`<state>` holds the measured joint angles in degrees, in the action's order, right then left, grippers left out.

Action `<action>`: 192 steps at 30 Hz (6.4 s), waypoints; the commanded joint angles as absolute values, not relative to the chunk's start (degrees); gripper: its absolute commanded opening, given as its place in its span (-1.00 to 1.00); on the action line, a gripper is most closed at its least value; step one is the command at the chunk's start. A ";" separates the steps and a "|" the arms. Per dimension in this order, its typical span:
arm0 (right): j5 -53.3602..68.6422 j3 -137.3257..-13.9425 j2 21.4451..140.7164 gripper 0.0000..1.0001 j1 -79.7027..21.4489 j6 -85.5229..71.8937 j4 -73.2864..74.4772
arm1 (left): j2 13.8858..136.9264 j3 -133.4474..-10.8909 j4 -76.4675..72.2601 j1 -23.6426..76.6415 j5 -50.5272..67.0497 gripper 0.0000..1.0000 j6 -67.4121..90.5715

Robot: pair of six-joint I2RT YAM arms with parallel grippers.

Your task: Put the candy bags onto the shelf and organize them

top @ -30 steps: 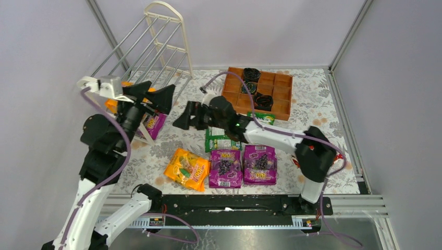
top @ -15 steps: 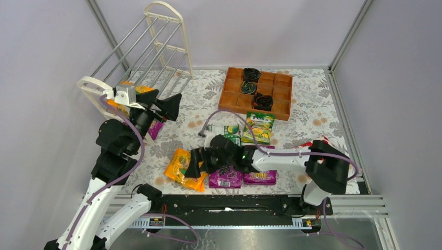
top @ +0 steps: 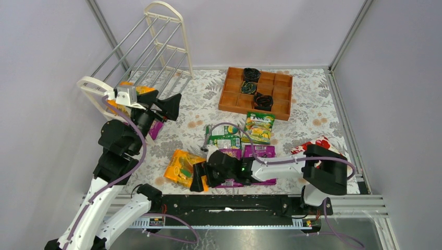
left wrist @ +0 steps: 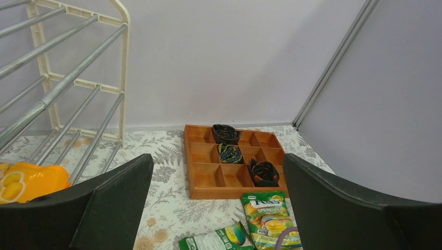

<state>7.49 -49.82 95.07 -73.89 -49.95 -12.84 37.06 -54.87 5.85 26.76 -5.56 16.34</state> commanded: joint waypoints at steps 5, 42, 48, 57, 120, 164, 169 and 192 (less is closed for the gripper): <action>-8.73 -44.22 89.43 1.00 -73.91 -51.63 -3.53 | 36.63 -54.78 2.82 26.98 -6.34 0.98 16.32; -9.66 -49.26 111.48 0.75 -70.22 -72.73 -30.69 | 34.42 -53.88 2.50 27.69 -6.79 0.97 17.05; -15.41 -51.84 114.93 0.48 -69.80 -66.81 -37.14 | 34.51 -53.88 2.63 27.69 -7.16 0.98 16.80; -8.22 -52.65 117.08 0.04 -67.91 -66.74 -44.32 | 35.00 -53.88 2.63 27.66 -7.03 0.97 16.87; -12.26 -98.24 113.26 -1.00 -46.13 -67.67 -41.48 | 26.43 -54.05 2.90 28.07 -13.77 0.98 15.14; -17.65 -150.67 154.98 -0.55 -51.17 -90.72 -31.48 | 24.23 -53.26 2.28 29.09 -17.68 0.97 14.27; -13.41 -149.40 153.85 0.00 -50.94 -86.30 -29.18 | 24.35 -53.18 2.29 29.05 -17.39 0.98 14.33; 8.72 -124.35 134.83 0.56 -46.64 -70.77 -20.59 | 24.70 -52.65 1.59 29.05 -15.63 0.97 15.02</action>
